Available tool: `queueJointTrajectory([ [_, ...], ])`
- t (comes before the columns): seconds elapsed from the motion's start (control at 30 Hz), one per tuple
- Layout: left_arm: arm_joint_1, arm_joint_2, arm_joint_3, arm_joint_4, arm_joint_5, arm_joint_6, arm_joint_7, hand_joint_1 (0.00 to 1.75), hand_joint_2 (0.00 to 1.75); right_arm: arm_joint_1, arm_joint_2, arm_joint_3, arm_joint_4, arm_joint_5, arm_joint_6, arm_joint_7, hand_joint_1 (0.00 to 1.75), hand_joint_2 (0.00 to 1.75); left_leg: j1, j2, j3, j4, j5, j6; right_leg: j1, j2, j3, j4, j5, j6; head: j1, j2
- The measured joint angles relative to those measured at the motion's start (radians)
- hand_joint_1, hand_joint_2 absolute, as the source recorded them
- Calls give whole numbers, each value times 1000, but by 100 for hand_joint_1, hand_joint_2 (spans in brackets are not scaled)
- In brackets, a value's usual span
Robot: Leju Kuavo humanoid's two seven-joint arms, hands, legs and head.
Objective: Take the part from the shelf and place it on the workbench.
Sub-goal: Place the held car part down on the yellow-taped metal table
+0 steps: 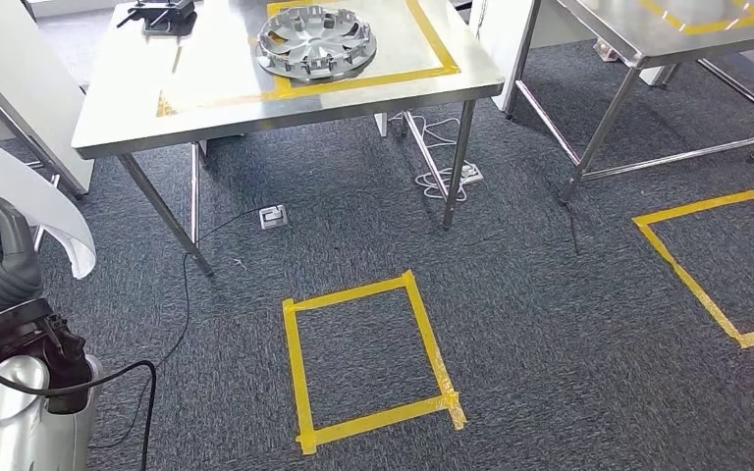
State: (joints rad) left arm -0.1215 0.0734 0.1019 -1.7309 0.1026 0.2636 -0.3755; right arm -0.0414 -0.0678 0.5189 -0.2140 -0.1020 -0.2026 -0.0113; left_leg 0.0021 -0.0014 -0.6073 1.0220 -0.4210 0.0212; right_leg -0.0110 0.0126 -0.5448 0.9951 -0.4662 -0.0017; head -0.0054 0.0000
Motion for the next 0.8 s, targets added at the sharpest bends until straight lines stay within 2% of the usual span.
queueJointTrajectory([
  [0.1,-1,0,1,-1,0,0,0,175,175,0,2,0,0,0,0,0,0,0,-3,2,18,-25,-11,16,2,-3,2,-2,-6,14,0,0],
  [0.17,-2,-1,1,-3,0,0,-1,175,175,-1,1,0,0,0,-1,0,0,0,1,2,38,-44,-6,26,2,-5,-18,40,-23,18,2,0],
  [0.2,-3,-1,1,-3,0,0,-1,175,175,-1,1,0,0,0,-1,0,0,0,3,3,45,-50,-6,30,1,-6,-50,96,-42,17,2,0],
  [0.27,-3,-3,1,-3,0,0,-1,175,175,0,0,0,0,0,-1,-1,0,0,1,1,50,-51,-11,35,-1,-6,-137,234,-80,18,3,0],
  [0.3,-2,-5,1,-3,0,0,-1,175,175,1,0,0,0,0,-1,0,0,0,1,0,52,-51,-15,35,-3,-6,-173,281,-86,23,2,0],
  [0.33,-1,-5,1,-3,0,0,-1,175,175,2,-1,0,0,0,-1,0,0,0,1,-1,57,-51,-20,33,-5,-6,-189,288,-74,32,2,0],
  [0.37,0,-6,1,-3,0,0,-1,175,175,3,-2,0,0,0,-1,0,0,0,1,-3,63,-50,-26,30,-8,-7,-184,254,-47,43,2,0],
  [0.4,1,-6,2,-3,0,0,-1,175,175,3,-3,0,0,0,-1,0,0,0,1,-4,71,-47,-34,27,-11,-8,-160,188,-9,54,3,0],
  [0.43,1,-6,2,-3,0,0,-1,175,175,2,-4,0,0,0,-1,0,0,0,0,-4,77,-43,-44,22,-13,-10,-129,113,26,61,3,0],
  [0.47,0,-6,2,-3,0,0,0,175,175,2,-5,0,0,0,-1,0,0,0,-2,-4,81,-37,-54,16,-14,-12,-102,55,50,59,3,0],
  [0.5,0,-6,2,-3,0,0,0,175,175,2,-5,0,0,1,-1,0,0,0,-4,-4,84,-32,-63,10,-13,-13,-85,20,62,52,3,0],
  [0.57,0,-5,2,-3,0,0,0,175,175,1,-5,1,0,1,-1,0,0,0,-4,-4,85,-29,-74,0,-9,-12,-76,9,60,30,2,0],
  [0.63,-1,-4,3,-4,0,1,0,175,175,1,-4,1,0,2,-1,-1,0,0,2,-3,83,-17,-86,-10,-12,-10,-71,6,55,15,1,0],
  [0.67,-1,-3,3,-5,0,1,0,175,175,1,-4,1,0,1,-1,-1,0,0,4,-2,70,12,-102,-16,-14,-9,-67,5,52,9,1,0],
  [0.7,-1,-2,4,-5,0,3,-1,175,175,1,-4,1,0,1,-1,-2,0,0,7,-2,45,60,-125,-22,-16,-8,-63,4,49,3,0,0],
  [0.77,1,0,8,-5,2,5,-1,175,175,1,-4,1,0,0,-1,-3,0,0,11,-1,-34,197,-175,-31,-14,-7,-55,5,41,-6,0,0],
  [0.8,2,0,10,-5,2,6,-1,175,175,2,-4,1,0,0,-1,-4,0,0,12,-1,-70,249,-183,-33,-13,-7,-50,5,36,-9,0,0],
])
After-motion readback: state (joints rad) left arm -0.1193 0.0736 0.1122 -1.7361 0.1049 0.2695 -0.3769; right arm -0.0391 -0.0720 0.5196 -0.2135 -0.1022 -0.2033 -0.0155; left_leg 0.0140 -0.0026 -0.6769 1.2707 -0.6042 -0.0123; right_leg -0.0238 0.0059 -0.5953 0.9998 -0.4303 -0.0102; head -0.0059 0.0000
